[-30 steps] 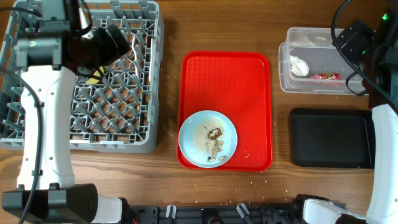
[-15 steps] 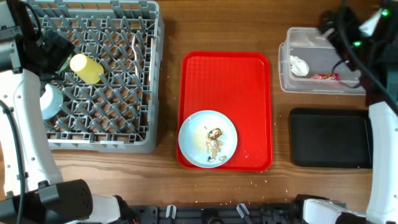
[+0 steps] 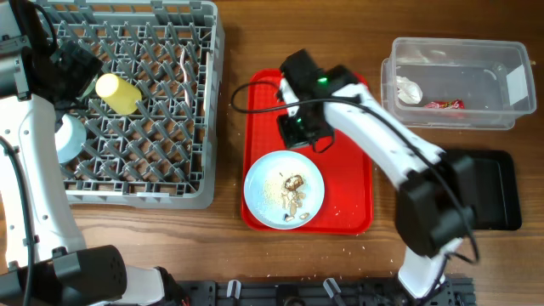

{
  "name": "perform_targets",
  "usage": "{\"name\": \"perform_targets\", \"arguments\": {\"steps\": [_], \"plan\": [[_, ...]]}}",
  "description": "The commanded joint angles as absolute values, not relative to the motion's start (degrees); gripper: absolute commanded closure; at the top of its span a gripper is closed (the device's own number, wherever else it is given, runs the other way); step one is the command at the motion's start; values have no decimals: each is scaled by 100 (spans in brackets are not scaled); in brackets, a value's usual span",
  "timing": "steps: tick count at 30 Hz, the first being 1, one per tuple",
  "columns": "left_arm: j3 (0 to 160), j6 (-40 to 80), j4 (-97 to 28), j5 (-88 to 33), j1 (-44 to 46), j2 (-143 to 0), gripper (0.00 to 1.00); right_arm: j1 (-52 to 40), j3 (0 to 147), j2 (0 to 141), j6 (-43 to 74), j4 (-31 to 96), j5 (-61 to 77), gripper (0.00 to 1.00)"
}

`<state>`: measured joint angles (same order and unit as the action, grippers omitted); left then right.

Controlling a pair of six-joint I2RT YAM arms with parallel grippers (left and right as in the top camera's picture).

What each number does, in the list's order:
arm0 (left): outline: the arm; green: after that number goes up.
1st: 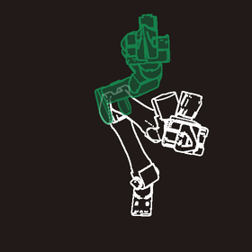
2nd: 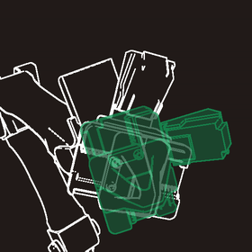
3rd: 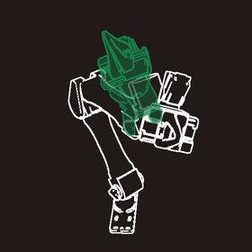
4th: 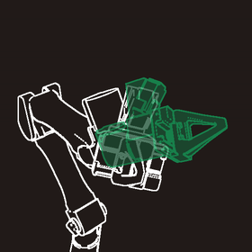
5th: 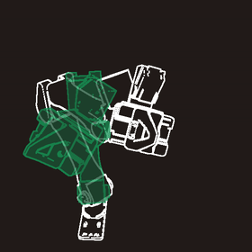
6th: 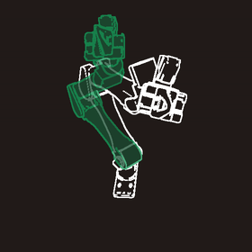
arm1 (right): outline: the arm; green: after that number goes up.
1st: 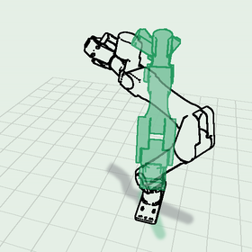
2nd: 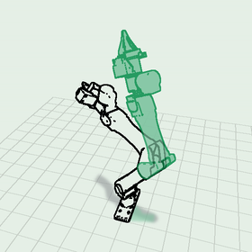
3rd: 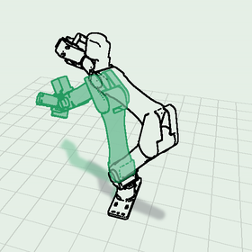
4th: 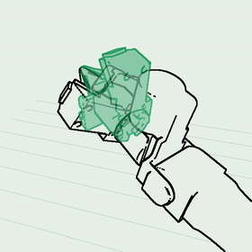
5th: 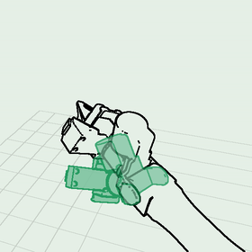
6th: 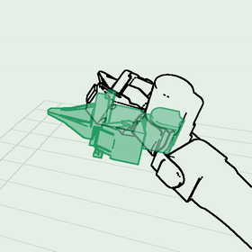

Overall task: Sort waste into correct bins and load items into the dishwasher rack
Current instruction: 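Grasp the white plate rim with the right gripper and lift it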

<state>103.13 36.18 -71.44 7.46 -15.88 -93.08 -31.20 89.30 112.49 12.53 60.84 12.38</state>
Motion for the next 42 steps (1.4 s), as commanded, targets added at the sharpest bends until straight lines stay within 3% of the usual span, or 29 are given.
{"name": "perform_targets", "arguments": {"steps": [1,10,14,19,25,31,32,34,35,36,39,40,41,42], "plan": [[10309,3691,-7142,755,-1599,-9301,0,-3188,8910,11880,1393,6143,980,96],[10309,3691,-7144,755,-1599,-9301,0,-3181,8447,12151,1835,5784,742,96],[10309,3691,-7142,755,-1599,-9301,0,-3159,8414,12151,2314,5760,-185,96],[10309,3691,-7142,755,-1599,-9301,0,-2460,8602,12149,2401,5769,-773,96],[10309,3691,-7144,755,-1599,-9301,0,-1487,9544,12123,1935,5972,-775,94],[10309,3691,-7144,755,-1599,-9301,0,-1605,10829,11983,993,7166,528,85],[10309,3691,-7144,755,-1599,-9301,0,-1820,10829,11942,602,7330,1243,82],[10309,3691,-7142,755,-1599,-9301,0,-2241,10781,11948,464,7526,1391,63],[10309,3691,-7144,755,-1599,-9301,0,-2552,10700,11948,454,7498,1286,15],[10309,3691,-7144,755,-1599,-9301,0,-2858,10589,11948,508,7332,1111,0],[10309,3691,-7144,755,-1599,-9301,0,-3566,10101,11957,1551,6746,-67,2],[10309,3691,-7144,755,-1599,-9301,0,-3734,9841,11957,1675,6512,-340,7],[10309,3691,-7144,755,-1599,-9301,0,-3846,9581,11959,1682,6246,-344,18],[10309,3691,-7144,755,-1599,-9301,0,-3896,9321,11959,1752,5981,-353,46]]}}
